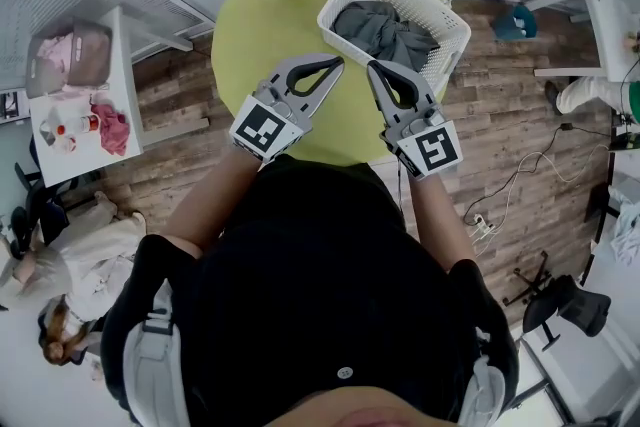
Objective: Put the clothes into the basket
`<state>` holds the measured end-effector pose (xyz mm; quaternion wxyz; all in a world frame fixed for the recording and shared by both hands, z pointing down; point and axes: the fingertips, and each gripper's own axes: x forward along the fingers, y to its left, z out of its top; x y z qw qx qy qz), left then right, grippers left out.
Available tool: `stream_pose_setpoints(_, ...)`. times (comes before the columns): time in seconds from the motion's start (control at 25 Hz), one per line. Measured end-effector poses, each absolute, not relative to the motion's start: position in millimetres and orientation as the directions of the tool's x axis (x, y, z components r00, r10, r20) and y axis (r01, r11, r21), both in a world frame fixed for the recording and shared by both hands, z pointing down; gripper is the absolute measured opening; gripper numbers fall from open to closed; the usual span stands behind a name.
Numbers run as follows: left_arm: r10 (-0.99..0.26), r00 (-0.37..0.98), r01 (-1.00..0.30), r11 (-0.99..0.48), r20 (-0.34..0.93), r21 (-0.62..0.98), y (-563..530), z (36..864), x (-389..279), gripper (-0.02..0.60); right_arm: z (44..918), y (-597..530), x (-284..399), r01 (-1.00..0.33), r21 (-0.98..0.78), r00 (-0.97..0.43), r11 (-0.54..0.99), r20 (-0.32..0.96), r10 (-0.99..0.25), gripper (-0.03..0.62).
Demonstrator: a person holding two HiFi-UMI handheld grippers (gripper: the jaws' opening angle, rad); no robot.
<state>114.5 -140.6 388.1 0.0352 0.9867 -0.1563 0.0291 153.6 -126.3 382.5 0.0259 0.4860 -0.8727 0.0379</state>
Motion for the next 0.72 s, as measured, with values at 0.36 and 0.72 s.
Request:
stream_pose_setpoints(0.36, -0.298, 0.949, -0.304, -0.952, 0.1, 0.048, -145.0, 393.2, 114.5, 0.011, 385.8, -131.3, 153.1, -0.849, -0.042, -0.529, 0.527, 0.089, -0.844, 0.023)
stream_pose_setpoints(0.72, -0.299, 0.949, -0.305, -0.951, 0.098, 0.05, -145.8, 393.5, 115.4, 0.011, 382.8, -132.8, 153.1, -0.851, -0.034, -0.525, 0.524, 0.08, -0.847, 0.023)
